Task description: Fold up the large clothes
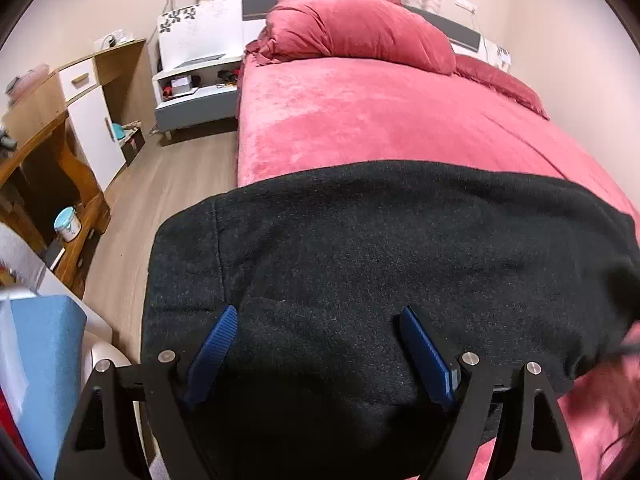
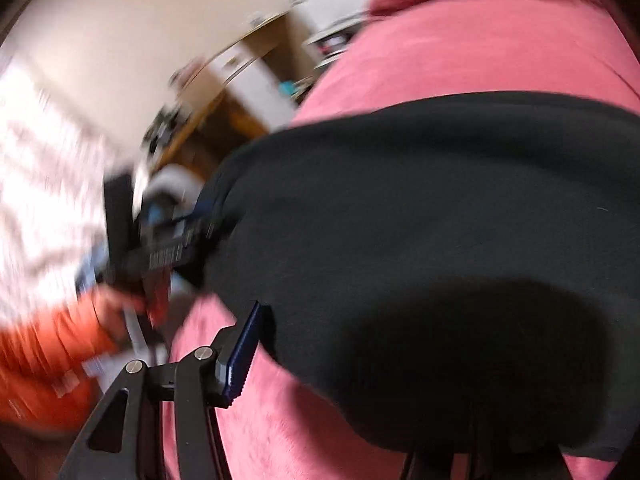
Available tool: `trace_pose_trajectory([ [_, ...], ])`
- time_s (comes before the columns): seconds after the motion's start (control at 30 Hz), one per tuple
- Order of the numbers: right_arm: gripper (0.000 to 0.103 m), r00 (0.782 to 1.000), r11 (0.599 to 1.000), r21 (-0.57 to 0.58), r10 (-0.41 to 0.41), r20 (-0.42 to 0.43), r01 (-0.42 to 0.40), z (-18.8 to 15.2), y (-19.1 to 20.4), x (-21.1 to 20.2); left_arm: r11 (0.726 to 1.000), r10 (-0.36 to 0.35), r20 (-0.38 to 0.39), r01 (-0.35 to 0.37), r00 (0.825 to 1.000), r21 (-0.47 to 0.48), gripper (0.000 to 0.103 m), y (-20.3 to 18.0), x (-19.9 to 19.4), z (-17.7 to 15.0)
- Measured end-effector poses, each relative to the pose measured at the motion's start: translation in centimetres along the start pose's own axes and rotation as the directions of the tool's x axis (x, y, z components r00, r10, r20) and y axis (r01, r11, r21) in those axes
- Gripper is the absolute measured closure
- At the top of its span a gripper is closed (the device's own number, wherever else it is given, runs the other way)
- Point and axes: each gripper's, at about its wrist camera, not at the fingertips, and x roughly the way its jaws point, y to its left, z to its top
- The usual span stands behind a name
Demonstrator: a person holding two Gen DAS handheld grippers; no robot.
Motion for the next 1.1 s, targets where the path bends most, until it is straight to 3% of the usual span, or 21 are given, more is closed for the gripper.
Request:
trace_pose_trajectory([
  [0.1, 0.039, 0.995, 0.990, -0.099, -0.099, 0.001, 0.098, 0.1, 2.1, 2.0, 1.000, 0.001, 0.002, -0.001, 1.000, -0.029, 0.019, 0.3, 0.5, 0.2],
  [0.17, 0.039, 1.000, 1.000, -0.002, -0.013, -0.003, 0.013, 1.4, 2.2, 1.7, 0.999, -0.005, 0.002, 0.005, 1.000, -0.042, 0.019, 0.4, 0.2, 0.3],
  [0.23, 0.039, 0.982, 0.974, 0.135, 0.173, 0.081, -0.183, 3.3, 1.9, -1.0, 0.997, -0.028, 0.013, 0.029, 1.000, -0.074, 0.019, 1.0, -0.3, 0.4],
  [0.27, 0.039, 0.953, 0.944, 0.167, 0.256, 0.163, -0.283, 3.6, 1.7, -2.9, 0.994, -0.047, 0.023, 0.049, 0.999, -0.100, 0.018, 1.4, -0.8, 0.2],
  [0.33, 0.039, 0.851, 0.846, 0.221, 0.399, 0.342, -0.486, 4.0, -0.1, -5.9, 0.979, -0.106, 0.064, 0.115, 0.992, -0.166, 0.017, 2.3, -1.7, 0.1],
  [0.37, 0.039, 0.816, 0.802, 0.257, 0.423, 0.394, -0.540, 3.9, -1.5, -6.4, 0.974, -0.109, 0.071, 0.121, 0.991, -0.191, 0.013, 2.6, -2.0, 0.0],
  [0.4, 0.039, 0.838, 0.820, 0.277, 0.379, 0.392, -0.501, 3.8, -2.3, -6.2, 0.970, -0.099, 0.066, 0.111, 0.993, -0.215, 0.012, 2.9, -2.2, -0.2],
  [0.47, 0.039, 0.941, 0.933, 0.255, 0.176, 0.290, -0.253, 3.6, -2.5, -5.0, 0.965, -0.087, 0.051, 0.097, 0.995, -0.244, 0.012, 3.5, -2.0, -0.6],
  [0.5, 0.039, 0.968, 0.958, 0.239, 0.101, 0.228, -0.156, 3.3, -2.5, -3.8, 0.961, -0.081, 0.047, 0.090, 0.996, -0.262, 0.012, 3.9, -2.0, -0.8],
  [0.57, 0.039, 0.996, 0.981, 0.193, 0.004, 0.090, -0.021, 2.4, -2.4, -1.2, 0.951, -0.074, 0.054, 0.087, 0.996, -0.298, 0.012, 4.7, -2.2, -0.9],
  [0.63, 0.039, 1.000, 0.997, 0.075, -0.020, 0.007, 0.020, 1.7, -1.3, 0.0, 0.939, -0.068, 0.052, 0.082, 0.996, -0.333, 0.012, 5.5, -2.5, -0.9],
  [0.7, 0.038, 0.997, 0.994, -0.074, -0.077, -0.030, 0.074, 0.9, 0.8, 0.5, 0.928, -0.017, 0.040, 0.031, 0.999, -0.371, 0.012, 6.7, -2.6, -0.9],
  [0.8, 0.030, 0.991, 0.967, -0.225, -0.131, -0.039, 0.119, -0.1, 3.0, 0.9, 0.870, -0.020, 0.041, 0.037, 0.999, -0.492, 0.012, 9.7, -2.3, -1.5],
  [0.87, 0.030, 0.985, 0.940, -0.306, -0.167, -0.031, 0.150, -0.5, 3.6, 1.5, 0.831, -0.047, 0.017, 0.048, 0.999, -0.554, 0.012, 11.4, -1.5, -2.1],
  [0.93, 0.034, 0.986, 0.940, -0.309, -0.164, -0.032, 0.146, -0.1, 3.3, 2.0, 0.814, -0.088, -0.043, 0.047, 0.995, -0.580, 0.009, 12.2, -0.1, -2.8],
  [1.0, 0.057, 0.986, 0.960, -0.236, -0.163, -0.042, 0.149, 0.9, 2.3, 2.5, 0.793, -0.152, -0.098, 0.062, 0.984, -0.605, 0.006, 12.4, 1.6, -3.4],
  [1.03, 0.059, 0.988, 0.974, -0.187, -0.143, -0.052, 0.131, 1.3, 1.8, 1.9, 0.771, -0.197, -0.085, 0.101, 0.977, -0.629, 0.015, 12.7, 1.9, -3.5],
  [1.07, 0.066, 0.992, 0.987, -0.125, -0.113, -0.054, 0.105, 1.4, 0.5, 1.3, 0.753, -0.236, -0.061, 0.142, 0.970, -0.642, 0.046, 12.8, 1.8, -3.4],
  [1.1, 0.069, 0.994, 0.990, -0.103, -0.101, -0.051, 0.095, 1.5, 0.2, 1.0, 0.740, -0.293, -0.035, 0.203, 0.956, -0.641, 0.065, 12.7, 1.7, -3.1],
])
